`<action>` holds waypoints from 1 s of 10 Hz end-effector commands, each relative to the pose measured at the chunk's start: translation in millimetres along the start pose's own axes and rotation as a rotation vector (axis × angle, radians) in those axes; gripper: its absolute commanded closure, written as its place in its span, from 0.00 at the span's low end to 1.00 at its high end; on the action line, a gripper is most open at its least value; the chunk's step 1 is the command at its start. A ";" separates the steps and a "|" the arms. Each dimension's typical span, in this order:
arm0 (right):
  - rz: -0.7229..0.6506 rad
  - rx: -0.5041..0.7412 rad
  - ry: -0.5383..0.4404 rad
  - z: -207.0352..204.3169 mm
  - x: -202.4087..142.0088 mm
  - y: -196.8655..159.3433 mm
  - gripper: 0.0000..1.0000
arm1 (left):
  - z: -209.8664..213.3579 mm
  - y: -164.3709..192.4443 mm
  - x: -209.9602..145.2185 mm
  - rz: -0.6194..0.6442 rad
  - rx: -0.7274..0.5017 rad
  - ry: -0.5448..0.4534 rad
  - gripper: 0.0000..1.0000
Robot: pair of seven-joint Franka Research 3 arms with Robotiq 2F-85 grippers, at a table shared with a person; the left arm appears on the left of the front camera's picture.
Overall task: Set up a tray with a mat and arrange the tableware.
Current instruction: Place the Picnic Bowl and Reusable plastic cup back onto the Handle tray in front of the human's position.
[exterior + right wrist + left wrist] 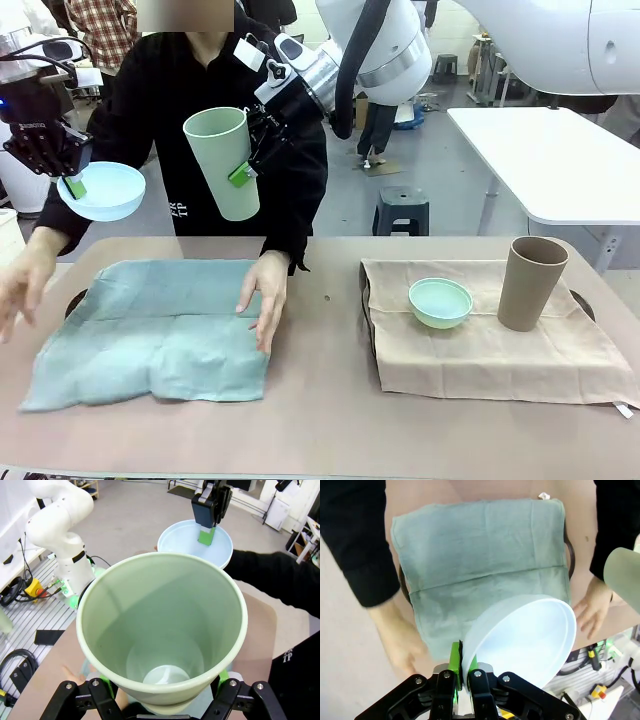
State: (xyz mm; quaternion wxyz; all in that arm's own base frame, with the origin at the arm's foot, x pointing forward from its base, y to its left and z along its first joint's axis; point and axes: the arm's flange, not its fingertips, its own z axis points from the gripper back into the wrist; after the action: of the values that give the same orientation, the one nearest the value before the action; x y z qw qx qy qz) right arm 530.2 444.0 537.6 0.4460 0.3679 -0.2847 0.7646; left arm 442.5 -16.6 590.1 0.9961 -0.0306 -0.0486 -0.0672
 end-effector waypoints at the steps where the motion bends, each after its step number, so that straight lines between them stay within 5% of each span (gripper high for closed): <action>1: 0.003 0.001 0.007 0.9 1.2 -0.8 1.00 | 2.3 1.5 -0.8 -0.017 -0.006 -0.014 1.00; 10: 0.003 0.001 0.007 0.9 1.2 -0.8 1.00 | 2.3 1.5 -0.8 -0.017 -0.006 -0.014 1.00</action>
State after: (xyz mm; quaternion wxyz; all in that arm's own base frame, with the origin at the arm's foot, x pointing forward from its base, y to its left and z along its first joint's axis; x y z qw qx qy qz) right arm 530.2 444.0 537.6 0.4460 0.3679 -0.2847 0.7646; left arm 442.5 -16.6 590.1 0.9961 -0.0306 -0.0486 -0.0672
